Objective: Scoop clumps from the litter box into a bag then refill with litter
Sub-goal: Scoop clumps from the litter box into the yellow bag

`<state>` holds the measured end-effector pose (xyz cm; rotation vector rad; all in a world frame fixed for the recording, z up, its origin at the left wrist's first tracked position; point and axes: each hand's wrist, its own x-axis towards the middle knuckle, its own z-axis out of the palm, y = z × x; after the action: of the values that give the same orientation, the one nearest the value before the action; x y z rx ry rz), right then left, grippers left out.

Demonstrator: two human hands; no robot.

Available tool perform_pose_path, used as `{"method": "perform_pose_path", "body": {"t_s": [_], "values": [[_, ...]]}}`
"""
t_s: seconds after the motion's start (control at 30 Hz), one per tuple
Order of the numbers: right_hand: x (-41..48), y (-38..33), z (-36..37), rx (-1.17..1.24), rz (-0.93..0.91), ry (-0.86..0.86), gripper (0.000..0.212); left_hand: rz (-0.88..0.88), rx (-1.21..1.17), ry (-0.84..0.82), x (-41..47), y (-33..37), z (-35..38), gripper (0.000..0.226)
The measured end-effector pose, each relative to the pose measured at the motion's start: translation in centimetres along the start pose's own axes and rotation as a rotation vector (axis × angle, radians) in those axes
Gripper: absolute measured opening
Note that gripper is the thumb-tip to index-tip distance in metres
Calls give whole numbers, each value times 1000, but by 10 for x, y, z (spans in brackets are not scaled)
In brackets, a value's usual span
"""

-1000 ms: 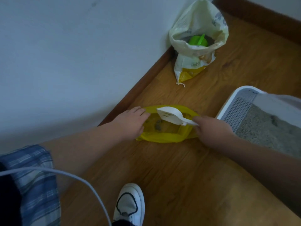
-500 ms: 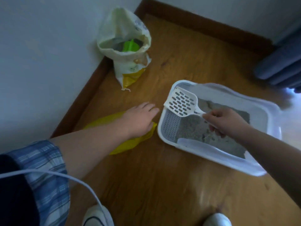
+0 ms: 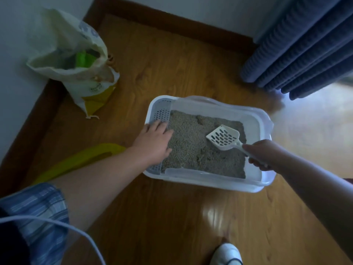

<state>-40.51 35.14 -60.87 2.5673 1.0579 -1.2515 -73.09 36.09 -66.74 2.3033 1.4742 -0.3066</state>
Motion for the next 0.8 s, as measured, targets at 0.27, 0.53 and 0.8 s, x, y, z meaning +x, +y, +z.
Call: {"method": "perform_pose_path", "body": {"t_s": [0.27,0.53,0.8], "values": [[22,-34,15,73,40,-79,32,19,-53,46,1,-13,-5,69],[35,-33,24,-52,-87,-134,36,-11,-53,-64,3,-22,-9,85],[48,-35,31,-85,-203,-191,45,-9,-67,-52,5,-24,-6,88]]}}
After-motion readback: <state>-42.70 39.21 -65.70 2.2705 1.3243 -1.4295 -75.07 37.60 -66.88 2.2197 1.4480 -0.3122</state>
